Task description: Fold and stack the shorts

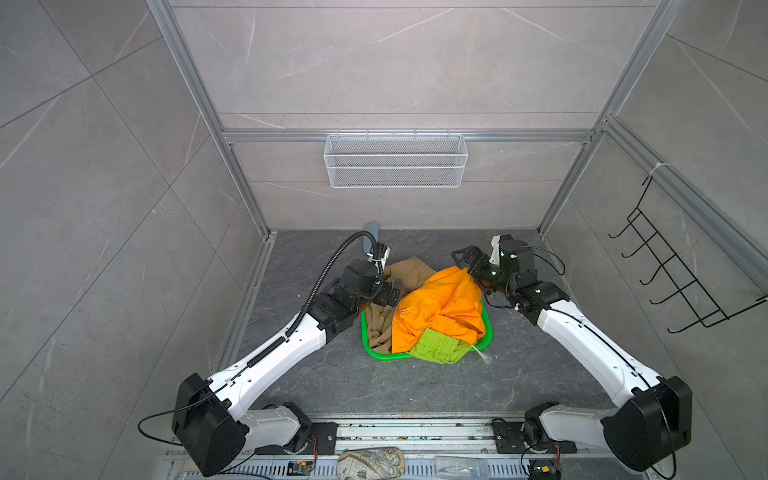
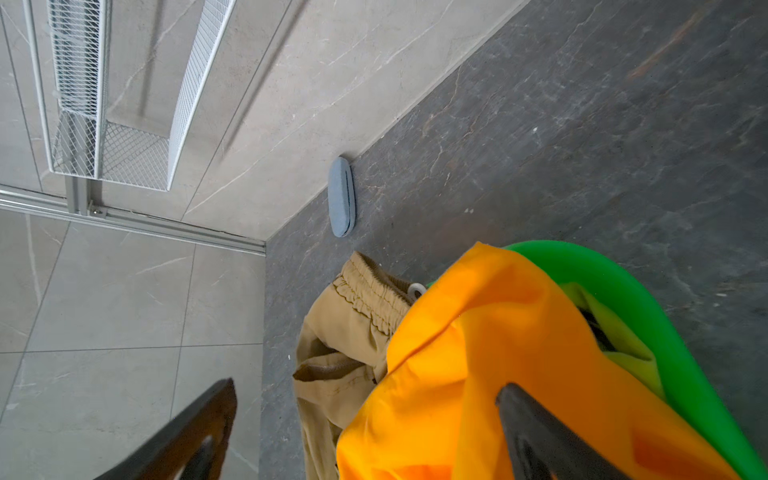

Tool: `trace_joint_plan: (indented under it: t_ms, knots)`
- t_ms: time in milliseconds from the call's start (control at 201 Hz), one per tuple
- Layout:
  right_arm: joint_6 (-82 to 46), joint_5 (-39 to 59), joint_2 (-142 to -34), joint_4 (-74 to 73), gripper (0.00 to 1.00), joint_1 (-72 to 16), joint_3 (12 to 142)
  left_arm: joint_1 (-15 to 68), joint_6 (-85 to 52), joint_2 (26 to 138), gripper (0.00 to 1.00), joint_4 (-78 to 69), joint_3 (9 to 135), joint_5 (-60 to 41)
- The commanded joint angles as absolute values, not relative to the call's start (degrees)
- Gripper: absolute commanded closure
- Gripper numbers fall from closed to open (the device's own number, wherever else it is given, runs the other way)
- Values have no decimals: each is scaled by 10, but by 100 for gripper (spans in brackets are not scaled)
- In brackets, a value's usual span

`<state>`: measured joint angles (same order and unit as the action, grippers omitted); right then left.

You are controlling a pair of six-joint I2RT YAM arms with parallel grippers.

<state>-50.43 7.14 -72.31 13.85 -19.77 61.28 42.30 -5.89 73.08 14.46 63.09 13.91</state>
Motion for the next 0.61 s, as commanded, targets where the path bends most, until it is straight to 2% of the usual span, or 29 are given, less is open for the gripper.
trace_joint_plan:
  t_ms: [0, 115, 204, 269, 398, 513, 603]
  knots:
    - [-452, 26, -689, 191, 0, -202, 597, 430, 1, 742, 0, 154, 663, 168]
    - [-409, -38, -693, 280, 1, -204, 607, 430, 21, 745, 0, 151, 669, 171]
    - [-390, -66, -701, 315, 1, -203, 600, 430, -21, 736, 0, 125, 658, 219]
    - [-387, -44, -700, 297, 5, -202, 580, 430, -35, 727, 0, 116, 648, 211]
    - [-392, -19, -688, 246, 6, -202, 539, 430, -35, 724, 0, 105, 637, 169]
    - [-380, -49, -705, 269, 5, -200, 533, 430, -50, 732, 0, 167, 663, 169]
    - [-375, -29, -729, 273, 6, -188, 523, 430, -73, 739, 0, 209, 673, 169]
